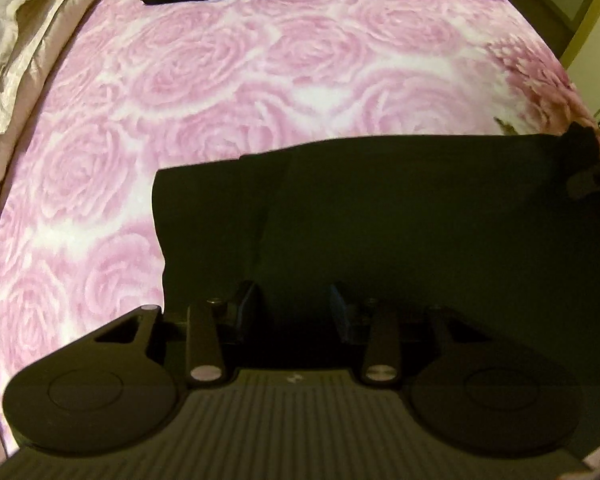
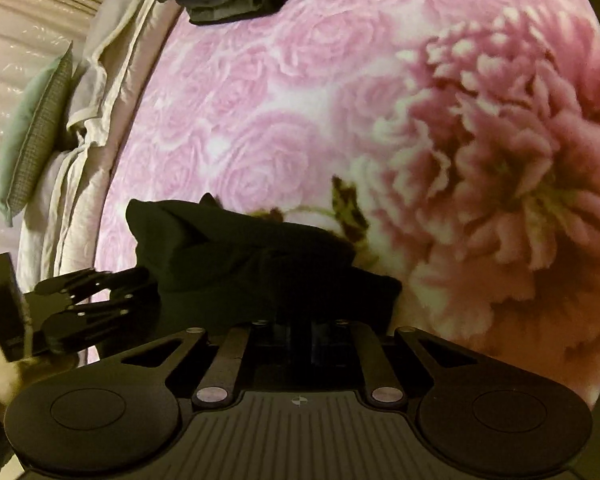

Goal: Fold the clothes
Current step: 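Fold the jacket in half with both grippers and lower it onto the bed, then grasp the folded black jacket with both grippers and lift it off the bed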

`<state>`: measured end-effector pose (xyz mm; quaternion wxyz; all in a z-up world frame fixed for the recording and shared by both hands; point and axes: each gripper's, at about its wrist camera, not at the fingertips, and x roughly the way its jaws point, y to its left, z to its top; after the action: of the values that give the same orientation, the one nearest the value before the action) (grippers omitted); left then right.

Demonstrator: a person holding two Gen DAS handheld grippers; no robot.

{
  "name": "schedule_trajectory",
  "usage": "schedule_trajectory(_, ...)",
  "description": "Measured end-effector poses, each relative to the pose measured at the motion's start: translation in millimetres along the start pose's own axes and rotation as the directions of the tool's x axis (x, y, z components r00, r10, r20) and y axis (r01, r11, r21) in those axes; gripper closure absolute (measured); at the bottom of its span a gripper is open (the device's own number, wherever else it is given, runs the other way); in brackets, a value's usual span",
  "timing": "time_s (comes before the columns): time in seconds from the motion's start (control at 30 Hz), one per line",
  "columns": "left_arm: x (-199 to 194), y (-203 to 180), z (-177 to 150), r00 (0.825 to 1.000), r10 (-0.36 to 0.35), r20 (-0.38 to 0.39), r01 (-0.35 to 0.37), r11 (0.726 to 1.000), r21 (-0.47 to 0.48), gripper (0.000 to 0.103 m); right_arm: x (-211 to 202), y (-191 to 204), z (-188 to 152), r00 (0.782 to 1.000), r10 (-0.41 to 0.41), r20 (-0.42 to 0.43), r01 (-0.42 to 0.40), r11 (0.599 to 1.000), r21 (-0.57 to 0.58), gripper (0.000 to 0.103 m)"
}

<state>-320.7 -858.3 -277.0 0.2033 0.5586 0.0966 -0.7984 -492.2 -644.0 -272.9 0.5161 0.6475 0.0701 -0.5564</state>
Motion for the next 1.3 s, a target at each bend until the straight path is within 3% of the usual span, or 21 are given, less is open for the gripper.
schedule_trajectory(0.07,-3,5,1,1.0,0.015,-0.006,-0.015,1.0,-0.014,0.062,-4,-3,-3,1.0,0.01,0.003,-0.01,1.0,-0.003,0.092)
schedule_trajectory(0.1,-5,8,2,1.0,0.023,-0.009,-0.023,1.0,-0.021,0.062,-8,-4,-5,1.0,0.005,0.005,-0.005,1.0,-0.005,0.083)
schedule_trajectory(0.17,-10,13,3,0.999,0.047,-0.011,-0.047,0.999,-0.022,0.064,-18,-3,-9,1.0,-0.019,0.014,0.019,0.999,-0.035,0.076)
schedule_trajectory(0.2,-18,16,0,0.998,0.06,-0.005,-0.06,0.998,-0.021,0.065,-24,-2,-12,0.999,-0.031,0.02,0.032,0.998,-0.051,0.068)
schedule_trajectory(0.23,-26,19,-3,0.997,0.072,0.0,-0.072,0.997,-0.02,0.065,-30,-1,-15,0.999,-0.043,0.026,0.044,0.997,-0.067,0.052)
schedule_trajectory(0.4,-65,31,-23,0.992,0.126,0.026,-0.125,0.992,-0.018,0.065,-47,0,-40,1.0,-0.011,0.009,0.012,0.997,-0.08,0.046)
schedule_trajectory(0.5,-85,20,-48,0.993,0.114,0.04,-0.115,0.993,0.006,0.064,-39,-4,-56,1.0,0.022,0.019,-0.021,0.999,-0.033,0.029)
schedule_trajectory(0.53,-89,13,-57,0.993,0.106,0.043,-0.108,0.994,0.028,0.064,-34,-6,-58,0.998,0.041,0.036,-0.041,0.999,-0.012,0.028)
schedule_trajectory(0.7,-91,-37,-89,0.998,0.056,0.036,-0.06,0.988,0.145,0.062,-6,-22,-62,0.986,0.118,0.114,-0.129,0.987,0.092,0.028)
schedule_trajectory(0.8,-86,-59,-97,0.996,0.073,0.046,-0.081,0.975,0.207,0.063,6,-36,-58,0.976,0.165,0.141,-0.189,0.965,0.182,0.03)
schedule_trajectory(0.83,-84,-62,-96,0.996,0.08,0.043,-0.088,0.973,0.214,0.064,9,-41,-56,0.972,0.18,0.15,-0.21,0.955,0.212,0.055)
schedule_trajectory(0.87,-82,-64,-96,0.995,0.087,0.04,-0.093,0.971,0.219,0.064,11,-44,-53,0.97,0.196,0.144,-0.226,0.945,0.236,0.07)
schedule_trajectory(0.93,-82,-62,-92,0.997,0.074,0.029,-0.078,0.978,0.191,0.064,8,-49,-41,0.972,0.209,0.106,-0.231,0.933,0.277,0.088)
schedule_trajectory(0.97,-83,-61,-89,0.998,0.063,0.027,-0.067,0.982,0.177,0.064,4,-49,-31,0.975,0.208,0.078,-0.222,0.934,0.281,0.09)
schedule_trajectory(1.1,-97,-74,-76,0.999,0.012,0.044,-0.02,0.98,0.2,0.062,-21,-44,31,0.981,0.192,0.035,-0.195,0.968,0.16,0.093)
schedule_trajectory(1.2,-105,-92,-65,0.997,-0.003,0.072,-0.013,0.976,0.219,0.062,-30,-45,101,0.99,0.129,0.055,-0.13,0.991,0.014,0.093)
schedule_trajectory(1.3,-103,-112,-55,0.995,0.001,0.099,-0.024,0.974,0.225,0.062,-20,-41,159,0.997,0.066,0.05,-0.059,0.99,-0.124,0.093)
